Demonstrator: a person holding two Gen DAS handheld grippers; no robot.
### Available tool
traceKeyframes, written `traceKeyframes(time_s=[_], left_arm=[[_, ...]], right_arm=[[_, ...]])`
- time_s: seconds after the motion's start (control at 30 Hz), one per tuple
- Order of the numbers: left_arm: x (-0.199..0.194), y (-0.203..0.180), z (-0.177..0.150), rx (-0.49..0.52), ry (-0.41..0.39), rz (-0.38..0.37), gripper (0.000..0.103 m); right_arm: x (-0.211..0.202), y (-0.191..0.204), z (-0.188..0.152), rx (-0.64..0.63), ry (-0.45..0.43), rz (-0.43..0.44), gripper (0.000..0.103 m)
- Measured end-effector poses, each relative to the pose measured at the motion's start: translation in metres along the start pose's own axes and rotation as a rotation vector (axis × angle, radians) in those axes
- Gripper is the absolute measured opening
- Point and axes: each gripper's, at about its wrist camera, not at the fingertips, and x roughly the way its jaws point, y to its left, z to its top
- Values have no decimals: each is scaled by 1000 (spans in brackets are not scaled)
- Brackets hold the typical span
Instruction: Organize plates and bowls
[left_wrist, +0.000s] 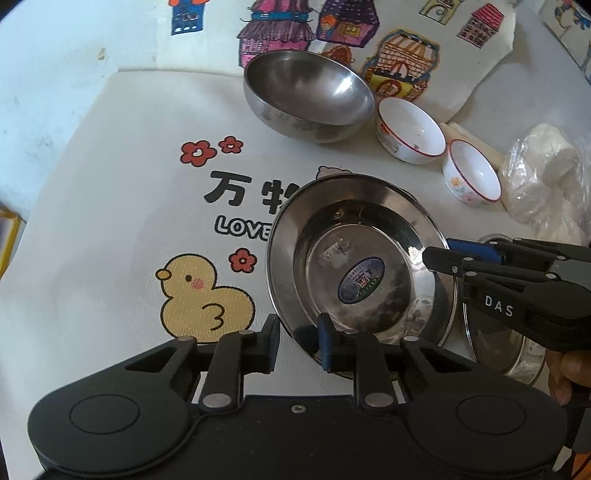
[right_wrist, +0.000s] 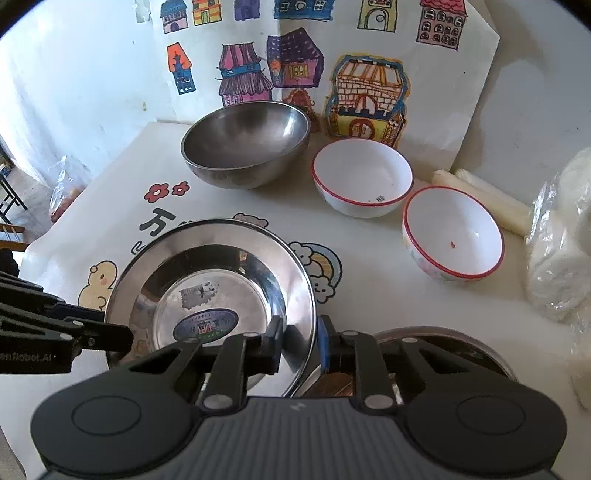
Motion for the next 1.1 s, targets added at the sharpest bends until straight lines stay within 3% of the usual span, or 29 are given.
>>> traceKeyframes(time_s=[0.5,1.1], left_arm=[[-25,-1,3,-14,-54,30,23],[-11,-96,6,164,-27,-85,23]], right_arm=[[-35,1,1,43,-98,54,18],[-85,-76,-46,238,-123,-63,18]])
